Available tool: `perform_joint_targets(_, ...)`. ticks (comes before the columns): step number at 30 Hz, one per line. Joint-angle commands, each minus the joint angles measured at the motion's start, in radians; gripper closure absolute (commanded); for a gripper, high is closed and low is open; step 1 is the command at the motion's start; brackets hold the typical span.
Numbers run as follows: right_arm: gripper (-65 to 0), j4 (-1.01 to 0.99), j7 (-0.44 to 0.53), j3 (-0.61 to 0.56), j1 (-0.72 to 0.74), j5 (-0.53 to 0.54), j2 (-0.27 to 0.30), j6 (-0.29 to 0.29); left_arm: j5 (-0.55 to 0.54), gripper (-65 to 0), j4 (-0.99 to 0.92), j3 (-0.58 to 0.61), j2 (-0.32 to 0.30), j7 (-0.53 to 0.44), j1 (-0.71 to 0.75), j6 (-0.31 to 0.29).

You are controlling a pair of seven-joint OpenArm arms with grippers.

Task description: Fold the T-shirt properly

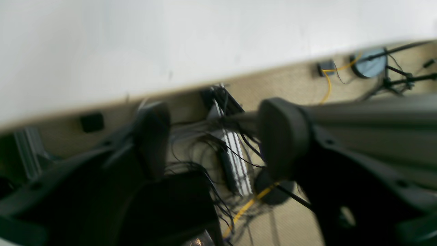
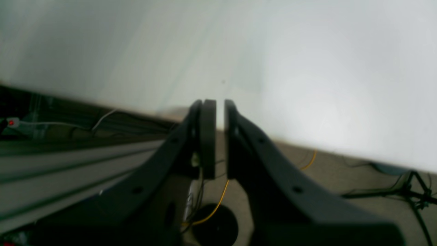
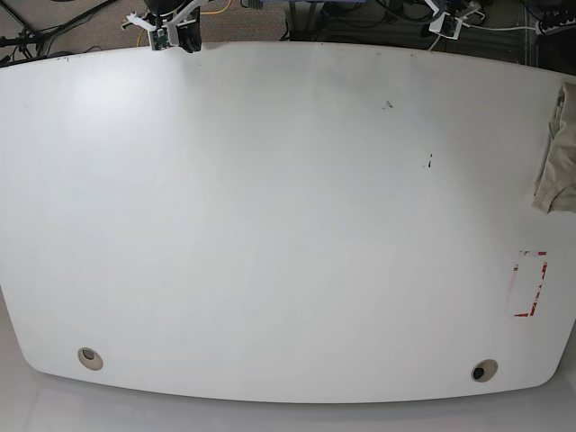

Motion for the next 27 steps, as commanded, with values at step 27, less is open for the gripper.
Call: perform_joint_targets(27,-4.1,-0.7,0.152,-0.016,0.102,-0.004,-0.003,0.008,-0.02,-33.9,-0.738,0.118,-0.122,-0.023,-0.241,0.044)
